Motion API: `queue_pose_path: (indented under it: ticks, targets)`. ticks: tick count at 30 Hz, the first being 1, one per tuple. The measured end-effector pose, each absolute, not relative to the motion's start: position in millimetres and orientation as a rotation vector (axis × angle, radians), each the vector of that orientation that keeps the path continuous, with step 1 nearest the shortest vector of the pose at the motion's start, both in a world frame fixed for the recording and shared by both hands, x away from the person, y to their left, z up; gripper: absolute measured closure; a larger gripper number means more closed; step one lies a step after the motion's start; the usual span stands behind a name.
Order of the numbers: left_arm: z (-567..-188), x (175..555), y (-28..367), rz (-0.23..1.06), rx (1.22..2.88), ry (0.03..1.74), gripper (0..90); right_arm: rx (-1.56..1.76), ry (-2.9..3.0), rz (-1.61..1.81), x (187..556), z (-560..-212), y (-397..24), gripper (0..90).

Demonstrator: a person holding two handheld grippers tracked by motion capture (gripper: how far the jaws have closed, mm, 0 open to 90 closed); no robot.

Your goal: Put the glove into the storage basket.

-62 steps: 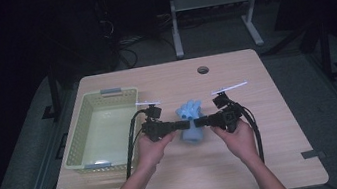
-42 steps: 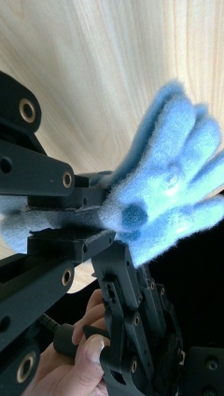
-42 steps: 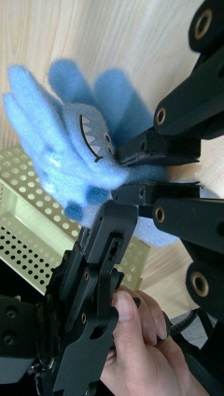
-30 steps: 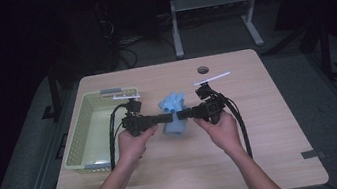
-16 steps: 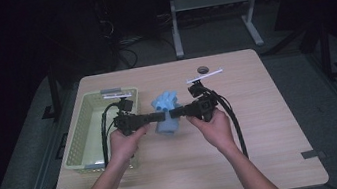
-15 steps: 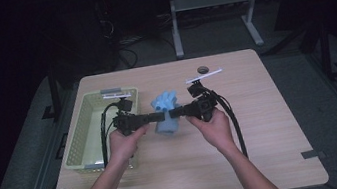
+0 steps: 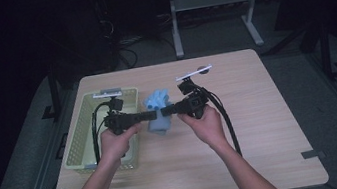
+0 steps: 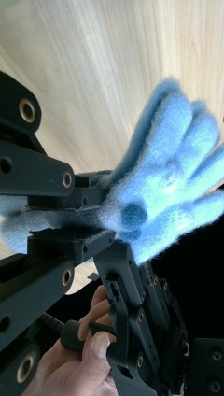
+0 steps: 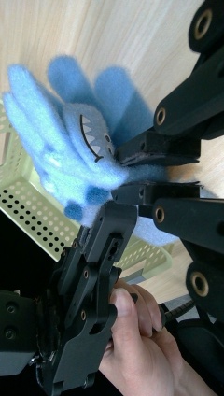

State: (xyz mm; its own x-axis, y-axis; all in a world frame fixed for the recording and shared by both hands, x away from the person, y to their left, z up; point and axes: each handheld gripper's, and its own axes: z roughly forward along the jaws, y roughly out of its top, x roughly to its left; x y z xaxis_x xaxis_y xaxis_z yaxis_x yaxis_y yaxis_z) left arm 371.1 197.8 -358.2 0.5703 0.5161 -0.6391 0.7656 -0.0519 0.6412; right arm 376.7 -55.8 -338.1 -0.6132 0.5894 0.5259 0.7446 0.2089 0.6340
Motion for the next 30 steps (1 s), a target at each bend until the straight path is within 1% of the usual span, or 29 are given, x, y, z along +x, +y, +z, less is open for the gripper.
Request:
queue_pose_path:
  ticks: [19,30]
  targets:
    - [-353,371,230,-0.251,1.708,1.067,81.2,-1.228,-2.312,-1.375,385,-333,-25,81.6]
    - [-351,369,253,-0.229,1.701,1.092,81.1,-1.19,-2.3,-1.388,390,-335,-4,81.6]
